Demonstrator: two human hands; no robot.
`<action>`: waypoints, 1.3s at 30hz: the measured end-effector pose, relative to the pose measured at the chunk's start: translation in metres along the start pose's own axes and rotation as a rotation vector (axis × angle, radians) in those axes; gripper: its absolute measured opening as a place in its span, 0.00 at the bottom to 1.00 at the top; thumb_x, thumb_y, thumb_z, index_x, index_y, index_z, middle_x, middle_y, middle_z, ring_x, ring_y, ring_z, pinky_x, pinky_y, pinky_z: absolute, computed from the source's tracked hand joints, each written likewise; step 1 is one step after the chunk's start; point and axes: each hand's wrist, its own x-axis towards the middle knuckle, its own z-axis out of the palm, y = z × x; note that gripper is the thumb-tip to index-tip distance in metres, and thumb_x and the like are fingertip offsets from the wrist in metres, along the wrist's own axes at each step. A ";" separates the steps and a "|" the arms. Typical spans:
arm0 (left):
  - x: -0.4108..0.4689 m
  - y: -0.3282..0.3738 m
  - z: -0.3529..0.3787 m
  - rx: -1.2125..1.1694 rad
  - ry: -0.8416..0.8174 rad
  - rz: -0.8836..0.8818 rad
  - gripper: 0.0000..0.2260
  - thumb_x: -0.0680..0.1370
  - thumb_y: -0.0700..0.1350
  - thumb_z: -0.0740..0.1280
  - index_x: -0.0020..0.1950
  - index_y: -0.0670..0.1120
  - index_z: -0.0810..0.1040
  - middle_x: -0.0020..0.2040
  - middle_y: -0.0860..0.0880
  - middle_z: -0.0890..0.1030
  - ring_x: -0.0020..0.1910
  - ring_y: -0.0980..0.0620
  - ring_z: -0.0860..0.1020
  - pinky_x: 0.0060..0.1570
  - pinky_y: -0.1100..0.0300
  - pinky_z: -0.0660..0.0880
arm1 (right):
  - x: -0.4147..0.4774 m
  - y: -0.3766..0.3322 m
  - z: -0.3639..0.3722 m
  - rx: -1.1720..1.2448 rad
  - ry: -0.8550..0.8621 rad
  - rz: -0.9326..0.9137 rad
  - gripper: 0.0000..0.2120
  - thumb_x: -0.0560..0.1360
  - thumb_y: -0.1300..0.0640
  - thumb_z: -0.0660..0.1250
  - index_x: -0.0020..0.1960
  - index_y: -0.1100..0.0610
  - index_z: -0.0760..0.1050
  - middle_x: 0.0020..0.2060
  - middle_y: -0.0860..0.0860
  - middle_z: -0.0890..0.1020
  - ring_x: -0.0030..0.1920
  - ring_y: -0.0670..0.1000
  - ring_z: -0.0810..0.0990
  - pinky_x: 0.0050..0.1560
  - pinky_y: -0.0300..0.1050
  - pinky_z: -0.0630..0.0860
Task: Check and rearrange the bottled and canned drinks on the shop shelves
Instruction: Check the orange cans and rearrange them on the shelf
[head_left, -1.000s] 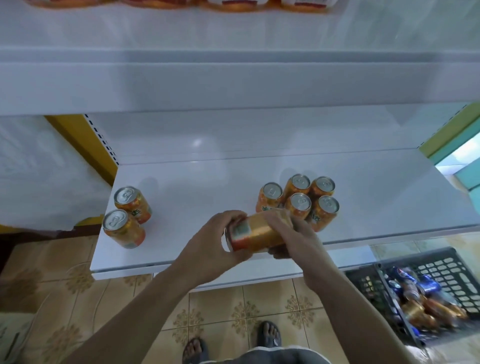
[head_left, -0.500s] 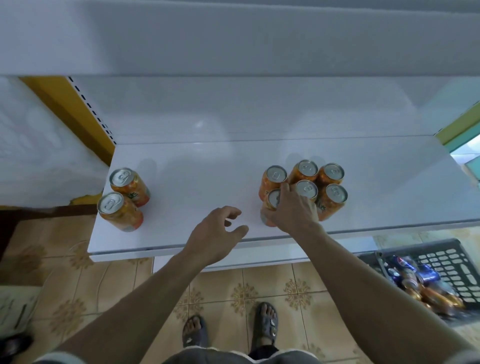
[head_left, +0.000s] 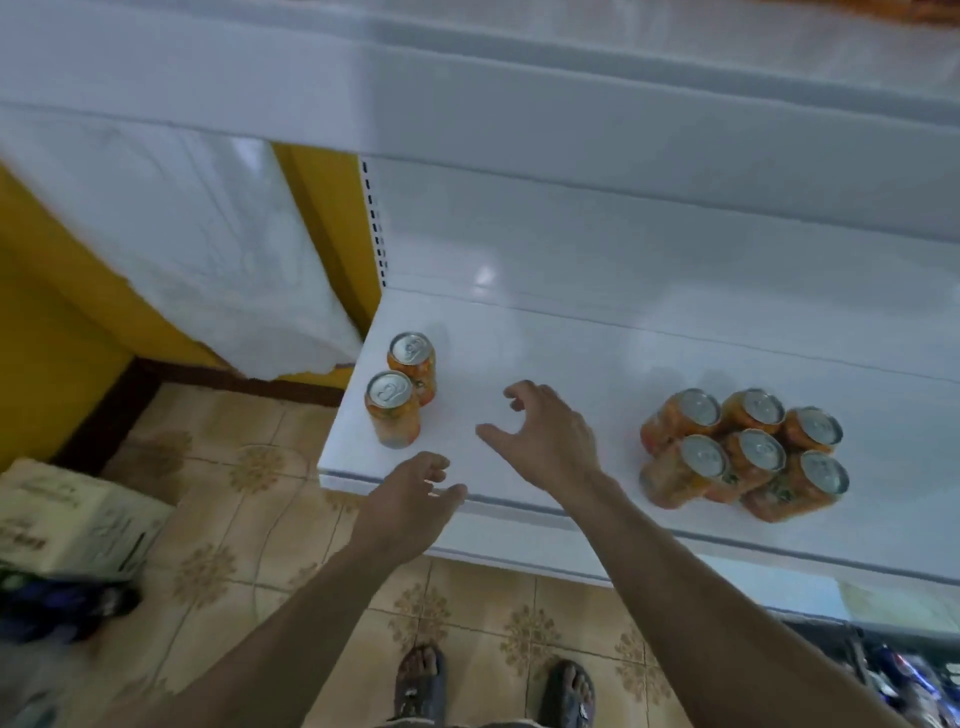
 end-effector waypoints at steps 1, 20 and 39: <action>-0.002 -0.011 -0.011 -0.008 0.029 -0.021 0.20 0.80 0.54 0.67 0.69 0.50 0.72 0.64 0.53 0.77 0.55 0.57 0.75 0.55 0.60 0.76 | 0.005 -0.019 0.014 0.043 -0.030 -0.018 0.31 0.75 0.37 0.69 0.72 0.50 0.68 0.68 0.48 0.75 0.65 0.54 0.77 0.63 0.50 0.71; -0.025 -0.071 -0.071 -0.037 0.201 -0.042 0.22 0.79 0.54 0.69 0.71 0.53 0.71 0.65 0.55 0.77 0.58 0.57 0.75 0.56 0.58 0.77 | 0.022 -0.087 0.090 0.155 0.145 -0.110 0.37 0.70 0.39 0.76 0.72 0.51 0.65 0.60 0.48 0.78 0.58 0.51 0.80 0.55 0.49 0.79; -0.044 0.095 0.012 -0.532 0.119 0.754 0.32 0.71 0.47 0.77 0.71 0.41 0.69 0.63 0.42 0.78 0.63 0.38 0.76 0.60 0.37 0.75 | -0.151 -0.022 -0.108 0.224 0.659 -0.531 0.31 0.65 0.45 0.79 0.64 0.51 0.72 0.54 0.40 0.74 0.39 0.43 0.78 0.35 0.29 0.72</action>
